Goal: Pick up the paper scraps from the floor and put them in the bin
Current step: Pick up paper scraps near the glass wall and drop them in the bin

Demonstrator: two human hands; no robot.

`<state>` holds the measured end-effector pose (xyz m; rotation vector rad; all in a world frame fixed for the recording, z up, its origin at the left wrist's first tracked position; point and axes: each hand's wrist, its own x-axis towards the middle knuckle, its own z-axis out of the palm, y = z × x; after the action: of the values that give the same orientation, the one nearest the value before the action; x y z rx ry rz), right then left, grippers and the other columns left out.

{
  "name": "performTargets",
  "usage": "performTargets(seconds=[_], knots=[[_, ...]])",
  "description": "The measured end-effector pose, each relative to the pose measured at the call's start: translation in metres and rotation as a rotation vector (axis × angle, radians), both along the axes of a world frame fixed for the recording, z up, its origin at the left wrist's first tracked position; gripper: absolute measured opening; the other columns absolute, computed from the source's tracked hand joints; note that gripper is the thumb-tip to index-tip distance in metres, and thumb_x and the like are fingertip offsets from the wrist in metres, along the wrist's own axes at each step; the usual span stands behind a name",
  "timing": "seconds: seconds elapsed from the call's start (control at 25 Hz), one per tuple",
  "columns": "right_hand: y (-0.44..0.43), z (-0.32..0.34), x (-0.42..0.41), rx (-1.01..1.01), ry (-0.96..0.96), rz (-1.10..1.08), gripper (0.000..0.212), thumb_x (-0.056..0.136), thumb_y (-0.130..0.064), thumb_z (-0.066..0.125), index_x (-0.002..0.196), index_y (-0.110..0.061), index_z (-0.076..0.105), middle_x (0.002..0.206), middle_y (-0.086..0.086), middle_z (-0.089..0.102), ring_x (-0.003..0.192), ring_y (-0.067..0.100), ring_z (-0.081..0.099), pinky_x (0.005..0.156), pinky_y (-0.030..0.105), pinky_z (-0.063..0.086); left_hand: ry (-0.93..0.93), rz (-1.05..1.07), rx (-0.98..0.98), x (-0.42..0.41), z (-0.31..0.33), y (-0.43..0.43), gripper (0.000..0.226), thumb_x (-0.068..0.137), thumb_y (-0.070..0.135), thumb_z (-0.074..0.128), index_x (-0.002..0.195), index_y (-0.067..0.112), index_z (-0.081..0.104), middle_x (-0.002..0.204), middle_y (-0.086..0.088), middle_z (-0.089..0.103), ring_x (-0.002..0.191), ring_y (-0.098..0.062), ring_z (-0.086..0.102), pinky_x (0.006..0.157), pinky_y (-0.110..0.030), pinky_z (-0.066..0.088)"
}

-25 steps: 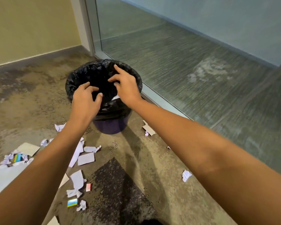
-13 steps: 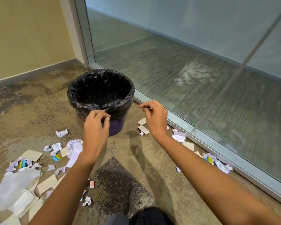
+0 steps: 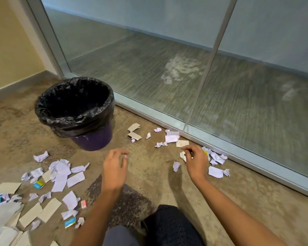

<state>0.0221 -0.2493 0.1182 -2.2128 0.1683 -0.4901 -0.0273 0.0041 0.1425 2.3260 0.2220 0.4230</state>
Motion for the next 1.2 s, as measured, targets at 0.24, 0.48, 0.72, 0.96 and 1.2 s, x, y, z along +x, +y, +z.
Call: performTargets(seconds=[0.24,0.48,0.72,0.96,1.2], knots=[[-0.069,-0.044,-0.005,0.041,0.153,-0.110,0.024,0.079,0.009,0.059,0.083,-0.011,0.071,0.087,0.002,0.071,0.080,0.021,0.063,0.073,0.033,0.049,0.133,-0.079,-0.038,0.013,-0.019,-0.056,0.016,0.089,0.004,0.054,0.094,0.012,0.067,0.100,0.000,0.059,0.092,-0.013,0.053,0.076,-0.014,0.029],[-0.137,-0.073,0.001,0.035,0.300,-0.128,0.021,0.080,0.009,0.059,0.089,-0.007,0.070,0.088,0.003,0.068,0.074,0.020,0.063,0.070,0.027,0.044,0.196,-0.166,0.009,0.041,-0.052,-0.121,0.015,0.089,0.007,0.057,0.097,0.013,0.068,0.103,0.000,0.059,0.092,-0.008,0.050,0.079,-0.017,0.032],[-0.188,-0.111,0.014,-0.116,0.602,-0.195,0.035,0.078,0.002,0.066,0.112,-0.008,0.063,0.114,0.020,0.058,0.109,0.036,0.053,0.088,0.031,0.039,0.360,-0.291,-0.014,0.071,-0.099,-0.168,0.018,0.090,0.010,0.056,0.105,0.010,0.066,0.110,-0.008,0.058,0.095,-0.023,0.058,0.076,-0.029,0.045],[-0.201,-0.146,0.035,-0.140,0.942,-0.253,0.078,0.078,-0.040,0.074,0.142,-0.019,0.034,0.149,0.019,0.024,0.136,0.037,0.027,0.108,0.043,0.032,0.575,-0.368,0.037,0.107,-0.167,-0.188,0.065,0.081,0.028,0.072,0.136,0.009,0.043,0.139,-0.019,0.039,0.122,-0.032,0.046,0.096,-0.034,0.042],[-0.165,-0.171,0.050,-0.206,0.893,-0.159,0.075,0.078,-0.040,0.073,0.141,-0.038,0.033,0.151,0.013,0.029,0.137,0.040,0.025,0.109,0.048,0.029,0.597,-0.528,0.294,0.116,-0.207,-0.203,0.076,0.090,0.021,0.060,0.150,0.032,0.014,0.159,-0.008,0.007,0.142,-0.029,0.024,0.111,-0.037,0.035]])
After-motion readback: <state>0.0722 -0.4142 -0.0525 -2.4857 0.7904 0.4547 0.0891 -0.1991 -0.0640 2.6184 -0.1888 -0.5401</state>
